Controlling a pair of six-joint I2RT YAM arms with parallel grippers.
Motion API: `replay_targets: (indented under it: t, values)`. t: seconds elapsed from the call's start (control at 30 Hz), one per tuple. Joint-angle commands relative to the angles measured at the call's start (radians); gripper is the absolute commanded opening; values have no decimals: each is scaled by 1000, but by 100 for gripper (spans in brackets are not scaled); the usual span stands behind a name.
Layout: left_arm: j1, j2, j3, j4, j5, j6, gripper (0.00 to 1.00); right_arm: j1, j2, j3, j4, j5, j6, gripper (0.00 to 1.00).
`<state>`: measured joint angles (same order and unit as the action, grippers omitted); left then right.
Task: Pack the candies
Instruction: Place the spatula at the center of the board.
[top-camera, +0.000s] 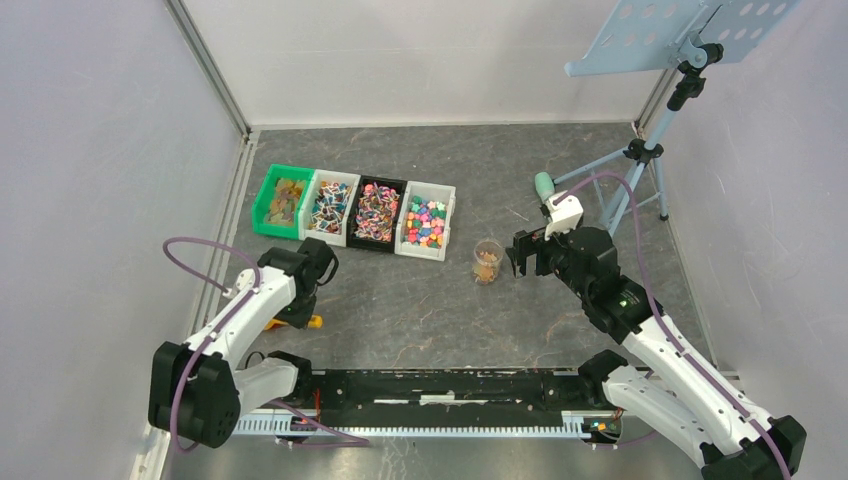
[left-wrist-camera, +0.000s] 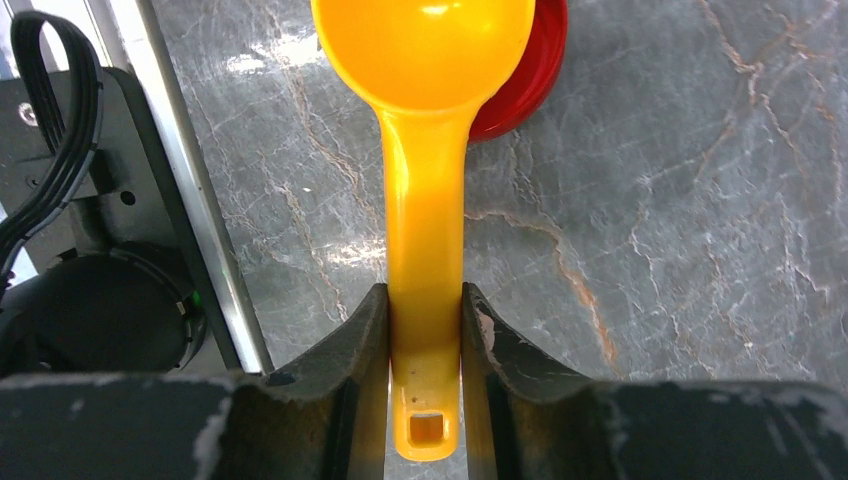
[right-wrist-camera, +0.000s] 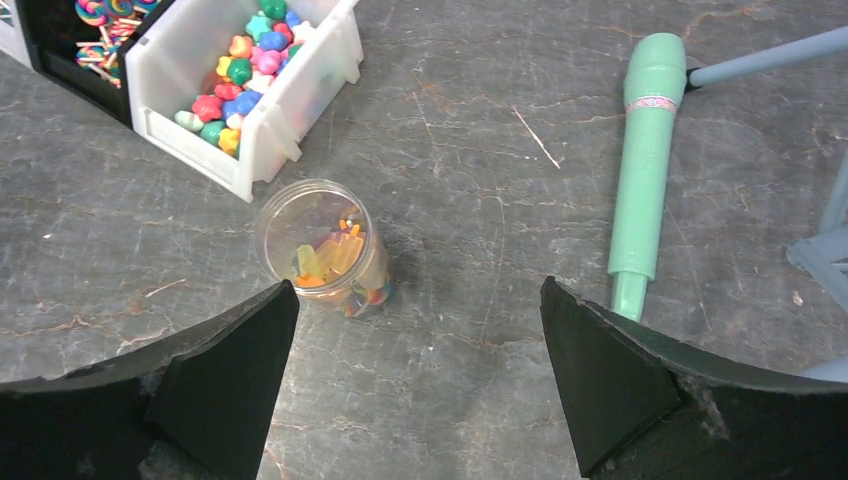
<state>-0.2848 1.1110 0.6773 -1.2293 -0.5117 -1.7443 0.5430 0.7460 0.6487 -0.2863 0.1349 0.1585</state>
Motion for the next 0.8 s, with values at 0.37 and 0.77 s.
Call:
replay_targets:
  t: [0.37, 0.77]
  values:
    - [9, -115, 25, 134, -66, 87, 42, 0, 3, 8, -18, 112, 36, 98]
    - [19, -95, 43, 99, -175, 143, 76, 0, 36, 50, -10, 57, 42, 98]
